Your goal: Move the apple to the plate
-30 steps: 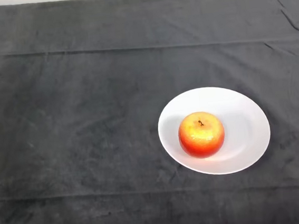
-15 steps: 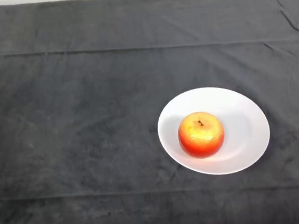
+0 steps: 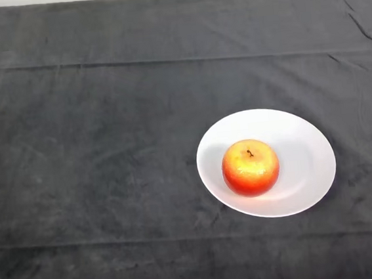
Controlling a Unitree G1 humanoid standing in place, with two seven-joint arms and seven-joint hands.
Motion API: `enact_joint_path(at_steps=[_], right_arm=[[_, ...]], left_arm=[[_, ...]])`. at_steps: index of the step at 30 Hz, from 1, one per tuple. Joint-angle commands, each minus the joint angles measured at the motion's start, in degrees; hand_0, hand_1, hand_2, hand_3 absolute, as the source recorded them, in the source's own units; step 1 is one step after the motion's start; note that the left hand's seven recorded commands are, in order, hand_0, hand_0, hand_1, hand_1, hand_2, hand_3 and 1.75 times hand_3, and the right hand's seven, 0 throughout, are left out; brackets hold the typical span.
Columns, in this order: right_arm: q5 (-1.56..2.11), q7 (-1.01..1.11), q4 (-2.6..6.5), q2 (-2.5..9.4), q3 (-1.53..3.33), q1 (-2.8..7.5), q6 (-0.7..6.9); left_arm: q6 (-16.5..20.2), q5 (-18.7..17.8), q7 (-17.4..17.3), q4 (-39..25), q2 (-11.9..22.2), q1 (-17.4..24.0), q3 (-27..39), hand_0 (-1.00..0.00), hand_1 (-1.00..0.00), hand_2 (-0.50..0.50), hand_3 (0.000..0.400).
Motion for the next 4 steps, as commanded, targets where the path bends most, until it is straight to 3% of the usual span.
enact_joint_path(at_steps=[1, 4], right_arm=[[0.67, 0.71, 0.18, -1.84, -0.42, 0.45, -0.33], [0.67, 0.73, 0.21, -1.86, -0.43, 0.44, -0.33]], left_arm=[[-0.98, 0.63, 1.05, 1.31, 4.04, -0.68, 1.58, 0.0, 0.0, 0.0, 0.0], [-1.02, 0.86, 1.2, 1.32, 4.04, -0.64, 1.91, 0.0, 0.0, 0.0, 0.0]])
